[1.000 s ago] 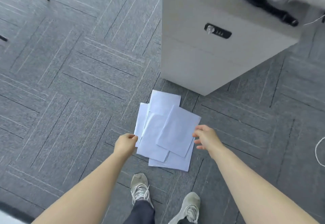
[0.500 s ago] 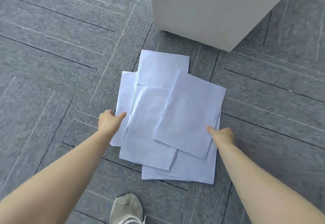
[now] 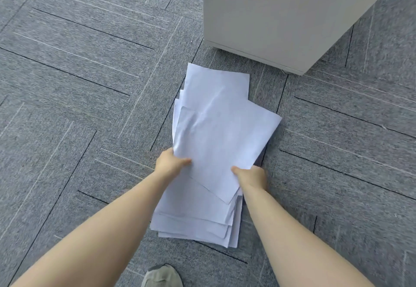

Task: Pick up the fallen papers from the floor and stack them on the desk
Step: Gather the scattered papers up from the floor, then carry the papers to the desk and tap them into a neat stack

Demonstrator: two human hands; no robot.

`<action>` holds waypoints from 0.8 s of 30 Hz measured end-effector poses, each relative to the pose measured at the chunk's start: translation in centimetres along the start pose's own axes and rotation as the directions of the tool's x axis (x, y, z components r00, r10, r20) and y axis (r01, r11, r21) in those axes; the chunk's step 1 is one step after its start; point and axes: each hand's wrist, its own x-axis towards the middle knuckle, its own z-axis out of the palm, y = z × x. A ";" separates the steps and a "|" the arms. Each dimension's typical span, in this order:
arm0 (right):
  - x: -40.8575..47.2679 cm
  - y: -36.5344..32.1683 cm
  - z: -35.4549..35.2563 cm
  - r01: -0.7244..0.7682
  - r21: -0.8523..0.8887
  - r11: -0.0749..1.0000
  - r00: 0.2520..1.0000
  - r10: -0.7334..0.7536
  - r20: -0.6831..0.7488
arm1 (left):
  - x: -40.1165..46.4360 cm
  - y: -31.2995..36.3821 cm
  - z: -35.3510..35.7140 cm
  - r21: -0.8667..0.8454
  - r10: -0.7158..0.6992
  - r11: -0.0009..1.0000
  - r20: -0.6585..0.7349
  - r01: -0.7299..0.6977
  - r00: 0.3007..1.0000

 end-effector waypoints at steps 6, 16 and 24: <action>-0.4 0.5 -0.3 0.077 0.045 0.996 0.997 -0.076 -0.025 | -1.1 -0.5 -0.6 -0.208 0.103 0.975 0.122 -0.076 0.987; -13.9 -9.0 -7.7 -0.050 0.462 0.885 0.918 -0.142 0.371 | -13.8 4.8 -13.2 -0.435 0.083 0.900 0.098 -0.032 0.992; -37.4 -27.3 -23.3 0.375 0.472 0.798 0.817 -0.525 0.239 | -33.1 21.3 -31.1 -0.606 0.228 0.771 -0.022 -0.194 0.973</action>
